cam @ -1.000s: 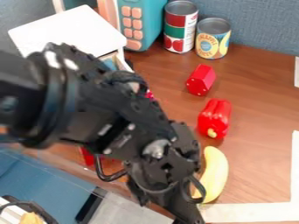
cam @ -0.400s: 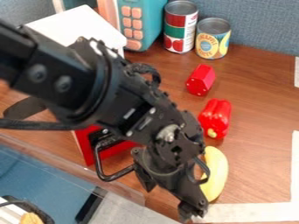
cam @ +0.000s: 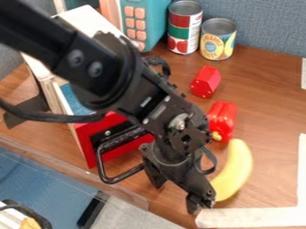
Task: Close the drawer
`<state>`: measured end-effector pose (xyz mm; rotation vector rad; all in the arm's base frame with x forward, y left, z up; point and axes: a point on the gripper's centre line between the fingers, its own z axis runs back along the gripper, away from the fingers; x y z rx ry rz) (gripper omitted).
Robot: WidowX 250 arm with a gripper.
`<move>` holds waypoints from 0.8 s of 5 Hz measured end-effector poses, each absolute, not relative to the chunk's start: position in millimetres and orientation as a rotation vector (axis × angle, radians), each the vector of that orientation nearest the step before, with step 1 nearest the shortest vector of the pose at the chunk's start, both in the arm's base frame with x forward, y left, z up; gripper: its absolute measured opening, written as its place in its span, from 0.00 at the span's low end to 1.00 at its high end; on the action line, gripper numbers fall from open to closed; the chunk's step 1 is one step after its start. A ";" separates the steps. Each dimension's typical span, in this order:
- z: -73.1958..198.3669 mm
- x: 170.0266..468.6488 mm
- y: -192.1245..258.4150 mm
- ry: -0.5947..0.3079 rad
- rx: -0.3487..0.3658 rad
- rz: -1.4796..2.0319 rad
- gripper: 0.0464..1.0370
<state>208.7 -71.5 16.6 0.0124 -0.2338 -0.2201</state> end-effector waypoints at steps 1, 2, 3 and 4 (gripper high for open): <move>17.3 216.3 -56.4 -0.235 0.024 -0.181 0.96; 17.5 218.9 -43.4 -0.227 0.031 -0.168 0.96; 18.5 222.9 -29.0 -0.227 0.039 -0.135 0.96; 19.7 225.4 -15.5 -0.222 0.049 -0.118 0.96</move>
